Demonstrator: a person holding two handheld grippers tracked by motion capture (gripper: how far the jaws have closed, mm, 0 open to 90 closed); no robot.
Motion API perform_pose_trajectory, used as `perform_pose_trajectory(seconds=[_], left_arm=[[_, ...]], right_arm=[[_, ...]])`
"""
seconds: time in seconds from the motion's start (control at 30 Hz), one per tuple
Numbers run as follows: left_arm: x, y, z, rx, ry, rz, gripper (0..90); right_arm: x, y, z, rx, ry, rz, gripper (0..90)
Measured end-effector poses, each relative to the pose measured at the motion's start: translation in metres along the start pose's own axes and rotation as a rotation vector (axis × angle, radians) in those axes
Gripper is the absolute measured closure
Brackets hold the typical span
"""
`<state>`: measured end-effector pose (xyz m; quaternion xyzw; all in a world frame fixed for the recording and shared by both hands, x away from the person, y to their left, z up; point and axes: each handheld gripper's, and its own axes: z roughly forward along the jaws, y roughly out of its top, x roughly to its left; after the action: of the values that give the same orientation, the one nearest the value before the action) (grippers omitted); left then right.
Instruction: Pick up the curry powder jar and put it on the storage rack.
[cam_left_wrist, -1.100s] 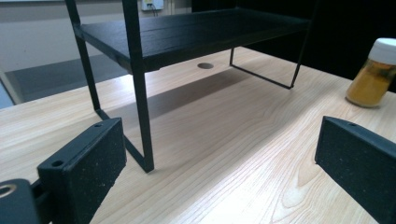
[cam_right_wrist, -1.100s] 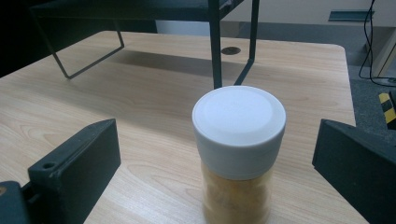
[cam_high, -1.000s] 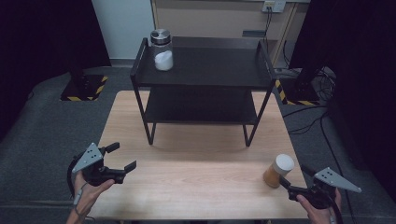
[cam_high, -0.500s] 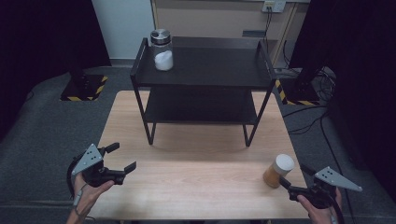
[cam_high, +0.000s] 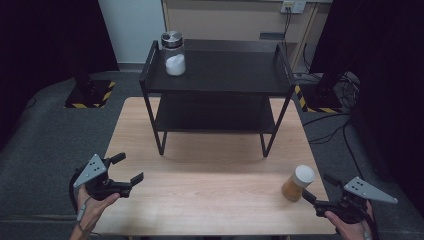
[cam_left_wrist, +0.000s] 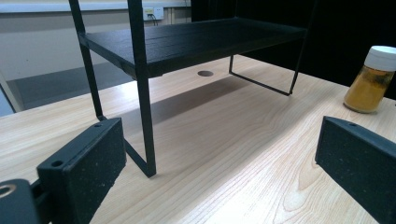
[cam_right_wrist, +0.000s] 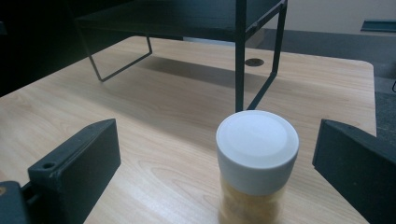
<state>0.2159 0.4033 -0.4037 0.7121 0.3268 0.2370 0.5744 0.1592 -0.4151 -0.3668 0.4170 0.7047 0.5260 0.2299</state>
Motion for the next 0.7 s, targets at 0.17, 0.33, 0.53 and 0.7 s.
perform_pose_trajectory(seconds=[0.17, 0.33, 0.53, 0.7], left_arm=[[-0.001, 0.000, -0.001, 0.002, 0.001, 0.006, 0.4], [-0.001, 0.001, 0.000, 0.008, -0.002, 0.007, 0.4], [-0.001, 0.001, -0.001, 0.008, -0.003, 0.009, 0.4], [-0.001, 0.001, 0.000, 0.011, -0.004, 0.008, 0.4]], right_arm=[[-0.002, 0.003, -0.009, -0.002, 0.011, 0.030, 1.4], [-0.005, 0.012, -0.019, 0.003, 0.016, 0.028, 1.6], [-0.006, 0.029, -0.032, 0.022, -0.002, -0.001, 1.3], [-0.009, 0.041, -0.041, 0.061, -0.003, -0.025, 1.3]])
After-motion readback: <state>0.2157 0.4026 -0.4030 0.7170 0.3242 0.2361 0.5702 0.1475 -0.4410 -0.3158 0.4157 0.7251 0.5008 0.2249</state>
